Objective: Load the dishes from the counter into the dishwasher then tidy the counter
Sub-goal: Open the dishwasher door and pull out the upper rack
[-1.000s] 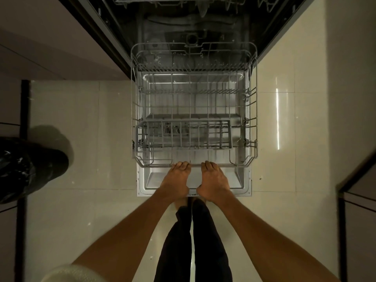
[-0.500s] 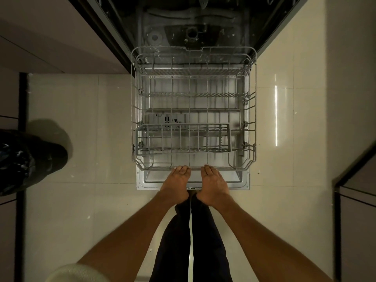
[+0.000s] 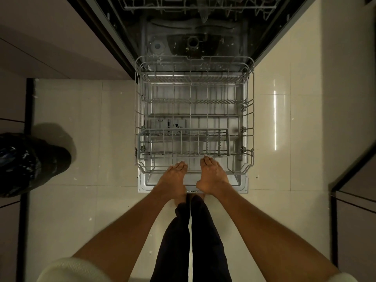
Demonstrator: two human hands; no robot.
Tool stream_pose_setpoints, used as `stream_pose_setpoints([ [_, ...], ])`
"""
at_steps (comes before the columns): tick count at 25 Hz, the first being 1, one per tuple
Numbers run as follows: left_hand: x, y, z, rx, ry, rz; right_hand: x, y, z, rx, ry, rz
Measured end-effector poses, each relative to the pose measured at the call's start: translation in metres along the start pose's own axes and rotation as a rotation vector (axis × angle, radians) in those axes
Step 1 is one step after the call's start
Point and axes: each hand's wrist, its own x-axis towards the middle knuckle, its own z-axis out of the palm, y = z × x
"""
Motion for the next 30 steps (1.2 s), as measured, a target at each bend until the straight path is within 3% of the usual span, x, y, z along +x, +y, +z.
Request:
stream_pose_setpoints([
  [12, 0.049, 0.029, -0.227, 0.049, 0.344, -0.041, 0.039, -0.022, -0.214, -0.071, 0.281, -0.003],
  [17, 0.074, 0.046, -0.322, 0.164, 0.613, 0.01, 0.059, -0.025, -0.306, -0.096, 0.542, -0.031],
  [21, 0.086, 0.049, -0.36, 0.135, 0.781, 0.087, 0.07, -0.019, -0.348, -0.074, 0.773, -0.138],
  [26, 0.093, 0.041, -0.375, 0.198, 0.652, 0.005, 0.086, -0.006, -0.365, -0.105, 0.643, -0.044],
  [30, 0.092, 0.038, -0.373, 0.258, 0.64, 0.006, 0.088, -0.01, -0.356, -0.021, 0.671, -0.038],
])
